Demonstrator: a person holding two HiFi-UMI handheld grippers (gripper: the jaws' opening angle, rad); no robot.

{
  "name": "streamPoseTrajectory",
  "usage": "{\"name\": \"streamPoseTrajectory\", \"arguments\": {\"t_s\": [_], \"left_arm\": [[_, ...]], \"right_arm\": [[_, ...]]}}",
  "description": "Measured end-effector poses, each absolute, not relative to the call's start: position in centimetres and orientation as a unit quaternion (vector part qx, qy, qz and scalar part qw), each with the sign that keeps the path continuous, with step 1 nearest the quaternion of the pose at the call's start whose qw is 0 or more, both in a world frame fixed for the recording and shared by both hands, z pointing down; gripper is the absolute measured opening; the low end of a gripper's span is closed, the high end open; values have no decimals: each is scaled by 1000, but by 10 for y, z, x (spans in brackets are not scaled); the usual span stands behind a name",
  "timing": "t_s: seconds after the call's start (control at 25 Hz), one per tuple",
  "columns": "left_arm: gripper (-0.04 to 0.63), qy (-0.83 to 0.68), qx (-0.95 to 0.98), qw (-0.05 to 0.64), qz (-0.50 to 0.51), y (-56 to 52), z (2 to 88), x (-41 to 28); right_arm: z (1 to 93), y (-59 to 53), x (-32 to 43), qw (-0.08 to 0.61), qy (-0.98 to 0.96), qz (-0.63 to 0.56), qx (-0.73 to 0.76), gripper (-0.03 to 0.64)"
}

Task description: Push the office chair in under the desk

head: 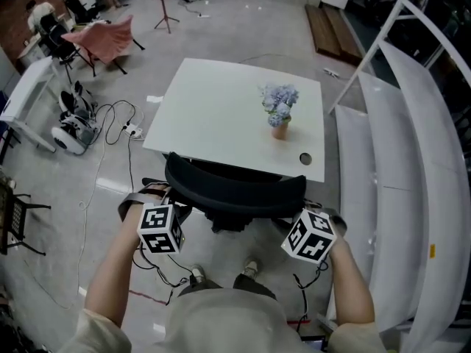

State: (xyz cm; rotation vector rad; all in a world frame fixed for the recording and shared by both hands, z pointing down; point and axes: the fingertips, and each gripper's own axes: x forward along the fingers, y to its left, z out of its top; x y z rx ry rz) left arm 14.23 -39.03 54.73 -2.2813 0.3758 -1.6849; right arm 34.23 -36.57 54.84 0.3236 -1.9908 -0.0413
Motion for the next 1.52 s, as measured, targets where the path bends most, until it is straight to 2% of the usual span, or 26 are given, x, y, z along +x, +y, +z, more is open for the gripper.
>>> {"name": "streamPoseTrajectory", "arguments": {"t_s": [0.88, 1.28, 1.52], "left_arm": [[149, 130, -785, 165, -582, -475, 548, 135], [156, 152, -766, 204, -590, -497, 550, 119], [158, 153, -766, 205, -590, -497, 552, 120]], "right_arm": [[549, -448, 333, 527, -835, -27, 155, 132], [547, -457, 317, 522, -836, -37, 164, 127], [549, -457, 319, 515, -837, -50, 176, 133]]}}
